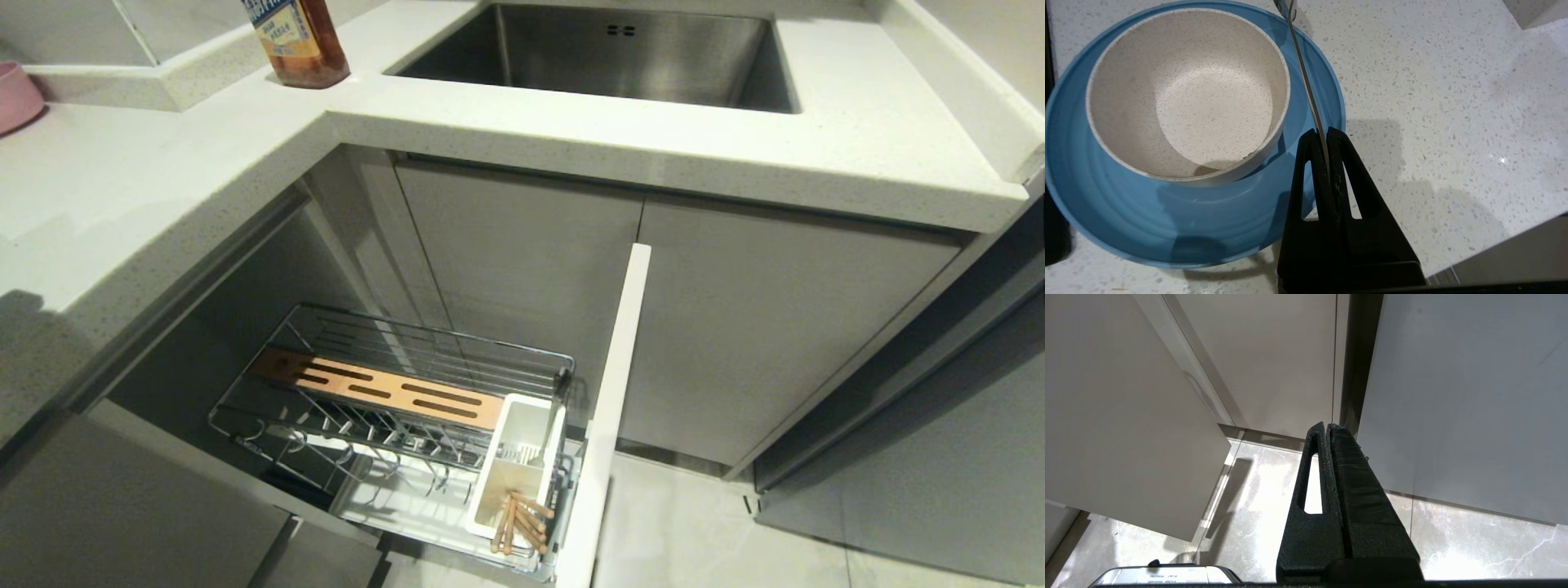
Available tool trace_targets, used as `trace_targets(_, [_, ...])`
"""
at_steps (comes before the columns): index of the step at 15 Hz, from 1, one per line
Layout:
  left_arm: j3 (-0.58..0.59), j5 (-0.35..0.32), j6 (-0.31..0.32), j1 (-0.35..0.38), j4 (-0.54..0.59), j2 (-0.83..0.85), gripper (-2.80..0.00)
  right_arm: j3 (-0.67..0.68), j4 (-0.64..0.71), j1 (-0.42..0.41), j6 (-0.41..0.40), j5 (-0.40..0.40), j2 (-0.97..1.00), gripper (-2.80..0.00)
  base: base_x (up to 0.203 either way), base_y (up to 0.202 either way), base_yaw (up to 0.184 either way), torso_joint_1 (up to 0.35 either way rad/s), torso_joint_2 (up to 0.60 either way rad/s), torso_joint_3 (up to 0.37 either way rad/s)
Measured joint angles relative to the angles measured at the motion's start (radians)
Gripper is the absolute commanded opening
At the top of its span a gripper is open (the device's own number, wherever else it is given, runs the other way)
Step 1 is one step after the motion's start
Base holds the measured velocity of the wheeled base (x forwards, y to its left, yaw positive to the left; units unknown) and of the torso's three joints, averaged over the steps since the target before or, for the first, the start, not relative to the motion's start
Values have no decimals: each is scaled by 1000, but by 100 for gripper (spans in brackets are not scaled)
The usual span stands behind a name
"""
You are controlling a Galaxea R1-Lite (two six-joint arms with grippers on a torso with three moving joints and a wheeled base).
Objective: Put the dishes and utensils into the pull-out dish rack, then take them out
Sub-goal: Take the spoon out of the cupboard, then take the chopsticks out of the cupboard
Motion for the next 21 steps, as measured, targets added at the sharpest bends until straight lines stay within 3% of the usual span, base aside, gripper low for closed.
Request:
trace_targets(5, [191, 22, 6, 39, -237, -44, -280, 0, 0, 0, 0, 0, 0, -280, 0, 0, 0, 0, 0, 0])
trace_targets(8, [281, 23, 6, 57, -323, -74, -280, 0, 0, 0, 0, 0, 0, -280, 0, 0, 0, 0, 0, 0])
trace_targets(14, [380, -18, -8, 85, -371, -116, -280, 0, 0, 0, 0, 0, 0, -280, 0, 0, 0, 0, 0, 0])
trace_targets(21, [386, -46, 8, 105, -430, -133, -280, 0, 0, 0, 0, 0, 0, -280, 0, 0, 0, 0, 0, 0])
